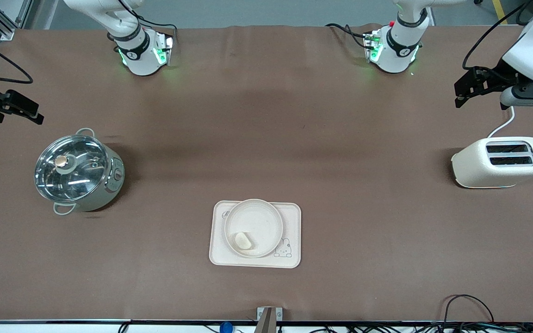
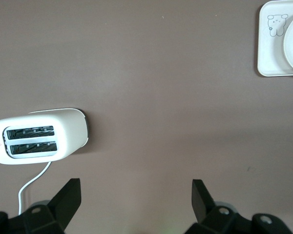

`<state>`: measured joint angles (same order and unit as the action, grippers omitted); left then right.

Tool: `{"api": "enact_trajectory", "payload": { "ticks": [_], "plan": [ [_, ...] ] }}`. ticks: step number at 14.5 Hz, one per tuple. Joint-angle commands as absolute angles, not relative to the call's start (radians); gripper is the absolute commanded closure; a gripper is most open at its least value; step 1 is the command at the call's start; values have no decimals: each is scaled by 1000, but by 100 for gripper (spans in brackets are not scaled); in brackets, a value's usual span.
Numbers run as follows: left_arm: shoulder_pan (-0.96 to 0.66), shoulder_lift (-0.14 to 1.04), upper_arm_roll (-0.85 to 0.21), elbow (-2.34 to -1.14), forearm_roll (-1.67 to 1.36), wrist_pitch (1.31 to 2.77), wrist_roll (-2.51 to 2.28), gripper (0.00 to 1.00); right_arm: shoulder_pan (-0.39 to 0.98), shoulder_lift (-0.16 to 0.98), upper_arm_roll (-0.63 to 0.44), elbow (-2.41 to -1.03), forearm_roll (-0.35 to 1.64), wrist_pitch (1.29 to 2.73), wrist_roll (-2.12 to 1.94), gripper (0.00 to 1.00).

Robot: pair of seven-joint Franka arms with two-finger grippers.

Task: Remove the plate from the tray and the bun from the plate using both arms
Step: 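Move the right gripper over the white plate on the tray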

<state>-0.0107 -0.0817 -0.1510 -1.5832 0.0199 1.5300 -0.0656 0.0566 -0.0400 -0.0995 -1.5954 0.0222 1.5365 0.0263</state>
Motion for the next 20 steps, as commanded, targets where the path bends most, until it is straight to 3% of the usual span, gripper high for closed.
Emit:
{"api": "enact_trajectory", "payload": {
  "ticks": [1, 20],
  "plan": [
    [-12, -80, -147, -1565, 18, 1514, -60, 0, 49, -43, -95, -1603, 29, 1542, 35, 0],
    [-3, -46, -144, -1546, 15, 1528, -38, 0, 20, -41, -98, -1632, 55, 1548, 37, 0]
  ]
}}
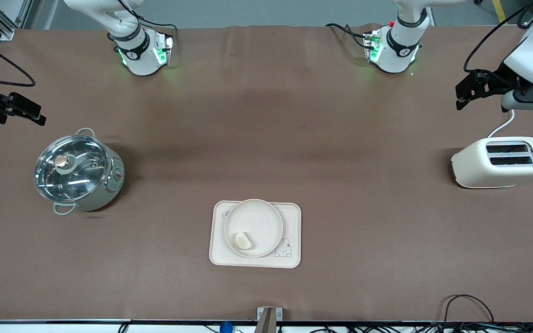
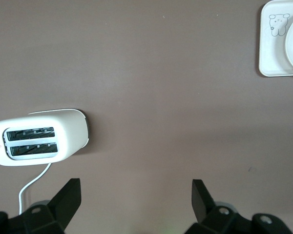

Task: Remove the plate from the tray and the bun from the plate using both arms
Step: 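Move the right gripper over the white plate on the tray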

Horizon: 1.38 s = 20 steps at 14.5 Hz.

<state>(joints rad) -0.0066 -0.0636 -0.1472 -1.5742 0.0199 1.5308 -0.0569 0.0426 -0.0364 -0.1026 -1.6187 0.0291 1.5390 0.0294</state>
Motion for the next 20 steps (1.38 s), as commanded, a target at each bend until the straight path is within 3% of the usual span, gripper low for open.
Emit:
{"api": "enact_trajectory", "payload": {
  "ticks": [1, 6, 9, 13, 16, 20],
  "plan": [
    [-3, -46, -144, -1549, 17, 1528, -38, 0, 18, -41, -98, -1632, 57, 1548, 37, 0],
    [-2, -40, -144, -1552, 14, 1528, -37, 0, 70, -23, -91, -1663, 167, 1597, 96, 0],
    [11, -35, -144, -1554, 17, 1542, -15, 0, 153, 18, -92, -1813, 283, 1815, 117, 0],
    [12, -25, -144, -1555, 14, 1542, -15, 0, 320, 233, -91, -1829, 430, 2113, 212, 0],
    [12, -17, -144, -1555, 15, 1545, -15, 0, 391, 473, -91, -1708, 604, 2291, 213, 0],
    [12, -11, -144, -1555, 15, 1549, -15, 0, 449, 795, -95, -1360, 623, 2353, 295, 0]
  ]
}}
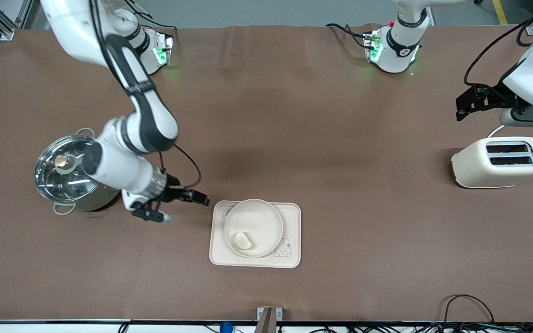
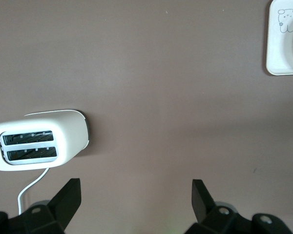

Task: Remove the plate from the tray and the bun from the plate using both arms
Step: 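Lower the right gripper and pinch the white plate's rim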

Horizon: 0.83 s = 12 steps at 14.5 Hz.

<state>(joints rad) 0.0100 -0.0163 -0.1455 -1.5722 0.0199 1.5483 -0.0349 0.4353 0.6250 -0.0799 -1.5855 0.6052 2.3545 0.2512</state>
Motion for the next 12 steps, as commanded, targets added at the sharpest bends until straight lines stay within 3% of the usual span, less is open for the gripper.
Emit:
{"api": "enact_trajectory", "payload": {
  "ticks": [1, 3, 6, 9, 12],
  "plan": [
    [12, -9, -144, -1555, 18, 1549, -15, 0, 448, 845, -95, -1306, 621, 2374, 293, 0],
    [12, -6, -144, -1554, 18, 1549, -15, 0, 449, 912, -95, -1238, 623, 2413, 291, 5],
    [12, -8, -144, -1555, 17, 1548, -15, 0, 466, 939, -95, -1226, 620, 2430, 293, 24],
    [12, -8, -144, -1555, 17, 1548, -15, 0, 485, 940, -95, -1233, 589, 2430, 291, 36],
    [12, -6, -144, -1557, 17, 1548, -15, 0, 494, 948, -95, -1235, 546, 2430, 293, 39]
  ]
}}
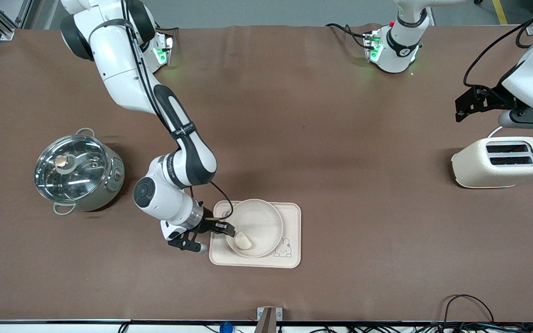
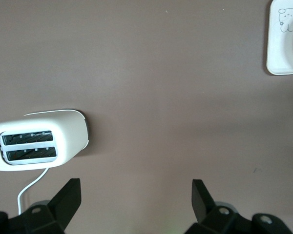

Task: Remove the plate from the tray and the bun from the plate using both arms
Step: 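Lower the right gripper and pinch the white plate's rim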

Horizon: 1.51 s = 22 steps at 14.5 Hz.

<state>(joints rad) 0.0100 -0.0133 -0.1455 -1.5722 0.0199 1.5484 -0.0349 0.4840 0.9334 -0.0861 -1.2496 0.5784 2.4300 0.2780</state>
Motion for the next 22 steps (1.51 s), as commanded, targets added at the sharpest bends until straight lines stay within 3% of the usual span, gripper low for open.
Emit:
{"api": "enact_trajectory", "payload": {
  "ticks": [1, 6, 9, 11, 13, 14, 18, 22],
  "plan": [
    [12, -6, -144, -1557, 17, 1548, -15, 0, 495, 950, -95, -1236, 539, 2430, 293, 39],
    [18, -6, -144, -1562, 17, 1545, -15, 0, 500, 948, -95, -1256, 489, 2442, 291, 39],
    [18, -6, -144, -1563, 17, 1542, -15, 0, 535, 943, -95, -1319, 489, 2520, 298, 40],
    [18, -8, -144, -1563, 17, 1542, -15, 0, 535, 946, -95, -1319, 489, 2525, 290, 58],
    [18, -6, -144, -1565, 17, 1542, -15, 0, 531, 946, -95, -1321, 489, 2525, 285, 93],
    [18, -6, -144, -1563, 17, 1542, -15, 0, 526, 946, -95, -1319, 488, 2523, 281, 99],
    [18, -6, -144, -1565, 17, 1542, -15, 0, 494, 913, -94, -1368, 494, 2510, 207, 100],
    [17, -6, -144, -1563, 17, 1542, -15, 0, 494, 712, -91, -1604, 500, 2511, 123, 100]
  ]
}}
